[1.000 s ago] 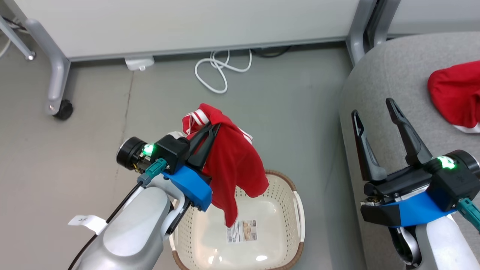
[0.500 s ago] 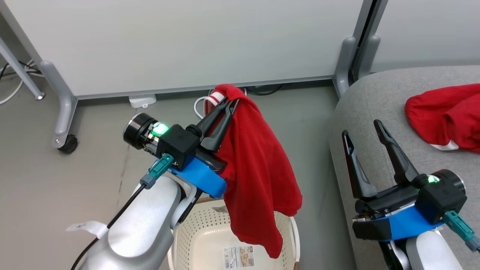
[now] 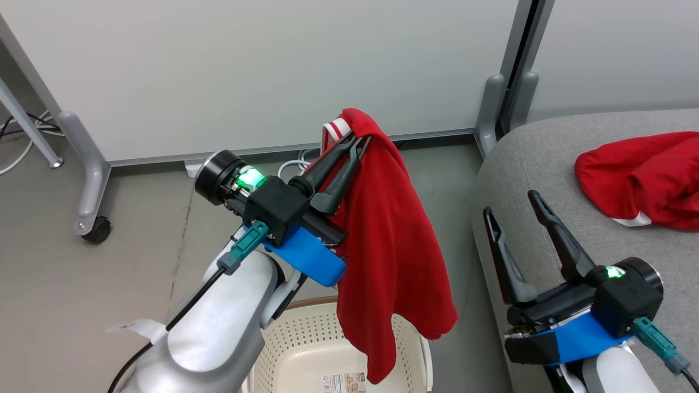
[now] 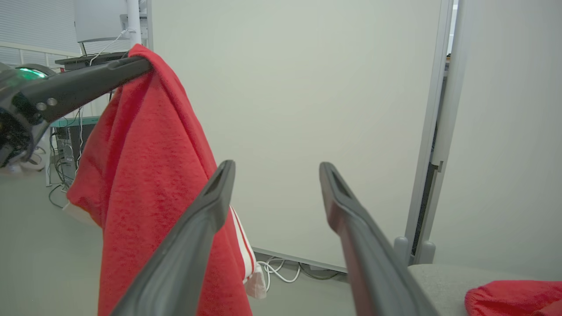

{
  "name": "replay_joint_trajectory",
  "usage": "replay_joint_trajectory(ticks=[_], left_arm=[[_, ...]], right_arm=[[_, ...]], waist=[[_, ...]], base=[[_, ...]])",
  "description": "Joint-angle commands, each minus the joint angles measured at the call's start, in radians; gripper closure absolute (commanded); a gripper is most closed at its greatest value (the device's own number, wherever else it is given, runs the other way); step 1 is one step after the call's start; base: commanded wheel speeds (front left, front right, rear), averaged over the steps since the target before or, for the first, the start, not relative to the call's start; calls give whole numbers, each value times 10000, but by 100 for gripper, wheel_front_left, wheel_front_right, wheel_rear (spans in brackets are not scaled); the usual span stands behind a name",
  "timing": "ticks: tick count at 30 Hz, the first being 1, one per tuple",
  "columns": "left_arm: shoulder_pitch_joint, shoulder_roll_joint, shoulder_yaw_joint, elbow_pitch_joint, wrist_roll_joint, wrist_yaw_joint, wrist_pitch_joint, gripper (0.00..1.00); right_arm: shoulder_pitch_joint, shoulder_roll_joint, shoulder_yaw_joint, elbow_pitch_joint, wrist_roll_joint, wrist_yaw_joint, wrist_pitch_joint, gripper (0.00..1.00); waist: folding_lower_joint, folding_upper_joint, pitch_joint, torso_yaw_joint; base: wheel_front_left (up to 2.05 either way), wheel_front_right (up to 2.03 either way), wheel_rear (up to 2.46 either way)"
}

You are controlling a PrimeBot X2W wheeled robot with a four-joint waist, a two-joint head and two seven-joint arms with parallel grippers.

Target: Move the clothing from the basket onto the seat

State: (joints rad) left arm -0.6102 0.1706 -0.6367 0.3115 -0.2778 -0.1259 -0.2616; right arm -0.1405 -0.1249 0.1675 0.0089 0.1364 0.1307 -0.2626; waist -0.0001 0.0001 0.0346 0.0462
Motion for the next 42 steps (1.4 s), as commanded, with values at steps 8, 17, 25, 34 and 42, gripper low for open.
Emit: replay_joint_trajectory(ticks=[8,17,25,34,42], left_arm=[[-169,-84,-369,-127,69,-40,-50,100],[-255,-276,-913,-419,97,-47,-50,100],[-379,-263,-1366,-711,57,-47,-50,100],[-594,-377,-1691,-1128,112,-48,-50,100],[-712,-375,-1795,-1373,160,-48,-50,100]], right_arm=[[-892,-843,1286,270,291,1,-34,0],[-2129,-1929,3177,1145,1003,1,-34,0],[-3162,-2665,4893,1973,1989,1,-34,0],[-3657,-2386,5712,2570,2756,1,-34,0],[-3412,-1839,5525,2752,2885,1,-34,12]], waist=[[1,-1,-10,246],[1,-1,30,732],[1,-1,47,1040],[1,-1,128,1315],[1,-1,211,1458]], base=[[0,0,0],[0,0,0],[0,0,0],[0,0,0],[0,0,0]])
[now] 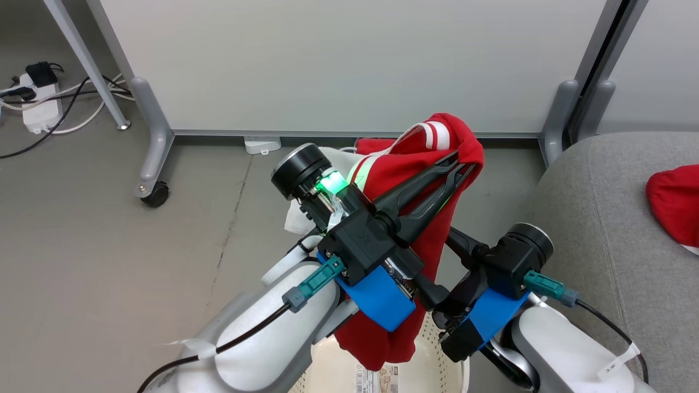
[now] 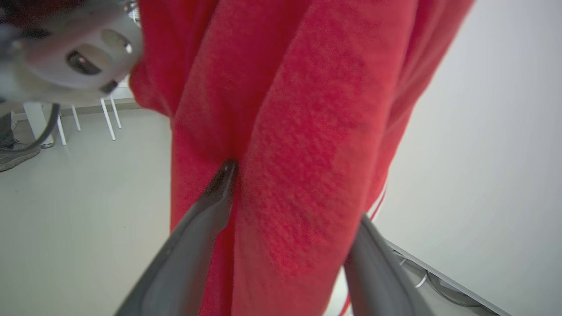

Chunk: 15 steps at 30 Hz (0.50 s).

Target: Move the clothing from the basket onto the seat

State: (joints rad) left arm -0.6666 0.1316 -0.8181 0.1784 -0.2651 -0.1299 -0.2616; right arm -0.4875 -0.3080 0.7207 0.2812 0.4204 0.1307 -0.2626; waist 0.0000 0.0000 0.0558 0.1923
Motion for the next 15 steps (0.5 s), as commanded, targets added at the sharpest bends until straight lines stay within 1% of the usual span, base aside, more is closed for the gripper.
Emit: replay_joint_trajectory(ticks=[1,2,7,15], left_arm=[[-153,28,19,-53,26,-8,-50,100],[-147,34,21,-63,24,-8,-50,100],[-106,82,74,-38,23,-8,-50,100],[-11,102,162,32,70,-8,-50,100]], right_arm=[[77,54,-41,53,57,1,-34,60],[99,103,-95,69,59,1,-34,100],[236,251,-234,101,94,1,-34,100],[423,263,-393,31,62,1,-34,100]], waist=[[0,0,10,4],[0,0,18,10],[0,0,39,16],[0,0,41,-36]], base=[[0,0,0],[0,0,0],[0,0,0],[0,0,0]])
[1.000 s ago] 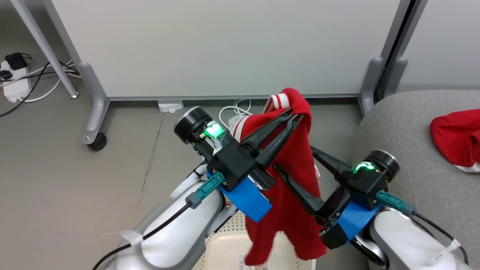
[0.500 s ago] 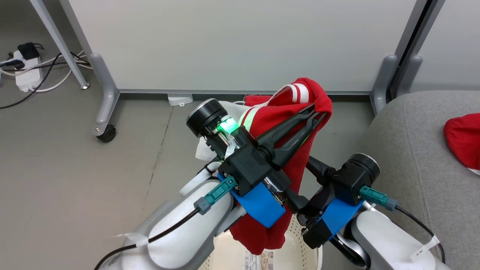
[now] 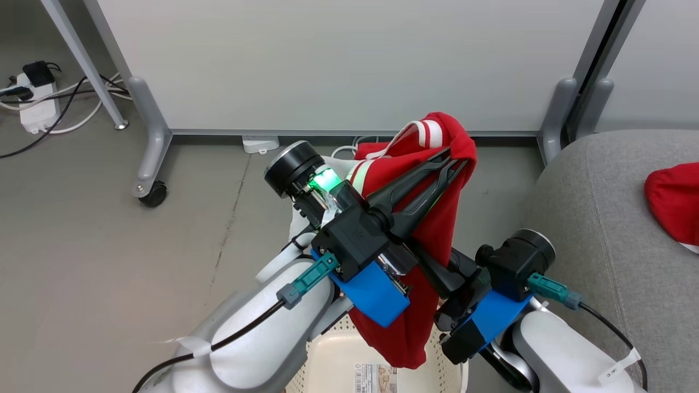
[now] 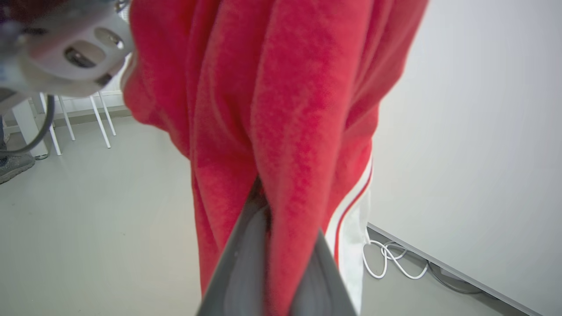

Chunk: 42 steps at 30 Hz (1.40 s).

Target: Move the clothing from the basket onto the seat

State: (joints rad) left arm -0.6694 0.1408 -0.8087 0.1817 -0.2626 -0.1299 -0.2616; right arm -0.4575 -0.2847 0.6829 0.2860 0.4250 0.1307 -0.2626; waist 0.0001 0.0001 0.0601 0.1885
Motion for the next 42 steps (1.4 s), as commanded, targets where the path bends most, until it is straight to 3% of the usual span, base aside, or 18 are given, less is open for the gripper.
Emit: replay_joint_trajectory(ticks=[1,12,13,14,15,32,42], left_arm=[[26,7,70,7,51,-8,-50,100],[39,-3,43,111,50,-8,-50,100],[47,-12,65,144,45,-6,-50,85],[57,-19,71,182,40,-6,-50,49],[52,-31,82,197,48,-6,-49,0],[108,-38,128,364,216,8,-49,0],[135,18,49,454,229,43,-47,0]], right_arm=[[134,32,-17,-20,13,1,-34,100],[153,32,-37,-40,-34,1,-34,100],[143,27,-40,-39,-41,1,-34,100],[135,23,-49,-44,-46,1,-34,100],[125,19,-59,-52,-47,1,-34,100],[212,7,-150,-20,-18,1,-34,100],[362,61,-686,-102,-165,1,-35,100]], waist=[[-1,-1,4,-8],[-1,-1,49,-61],[-1,-1,55,-61],[-1,-1,60,-58],[-1,-1,65,-55],[-1,-1,130,-166],[-1,-1,501,-922]], base=[[0,0,0],[0,0,0],[0,0,0],[0,0,0],[0,0,0],[0,0,0],[0,0,0]])
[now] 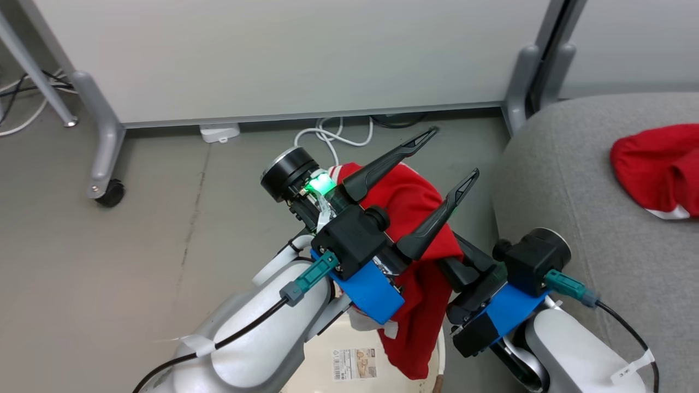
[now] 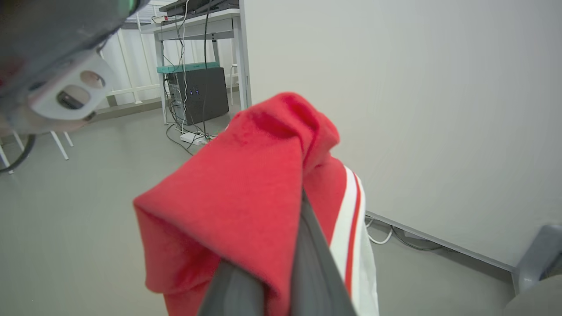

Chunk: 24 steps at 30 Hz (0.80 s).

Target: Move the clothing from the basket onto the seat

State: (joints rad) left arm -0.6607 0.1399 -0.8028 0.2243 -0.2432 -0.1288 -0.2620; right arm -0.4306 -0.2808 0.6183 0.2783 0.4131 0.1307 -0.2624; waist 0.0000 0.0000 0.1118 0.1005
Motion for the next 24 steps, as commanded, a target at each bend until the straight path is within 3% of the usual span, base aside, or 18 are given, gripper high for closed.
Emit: replay_joint_trajectory(ticks=[1,24], left_arm=[[45,34,-28,53,41,30,-44,0],[-554,3,-909,583,-104,-10,-36,0]], right_arm=[[122,30,-119,-37,-67,1,-37,100],[913,198,-2707,-459,-570,1,-37,100]], waist=[[0,0,23,-150],[0,0,1020,-2409]], base=[[0,0,0],[0,0,0]])
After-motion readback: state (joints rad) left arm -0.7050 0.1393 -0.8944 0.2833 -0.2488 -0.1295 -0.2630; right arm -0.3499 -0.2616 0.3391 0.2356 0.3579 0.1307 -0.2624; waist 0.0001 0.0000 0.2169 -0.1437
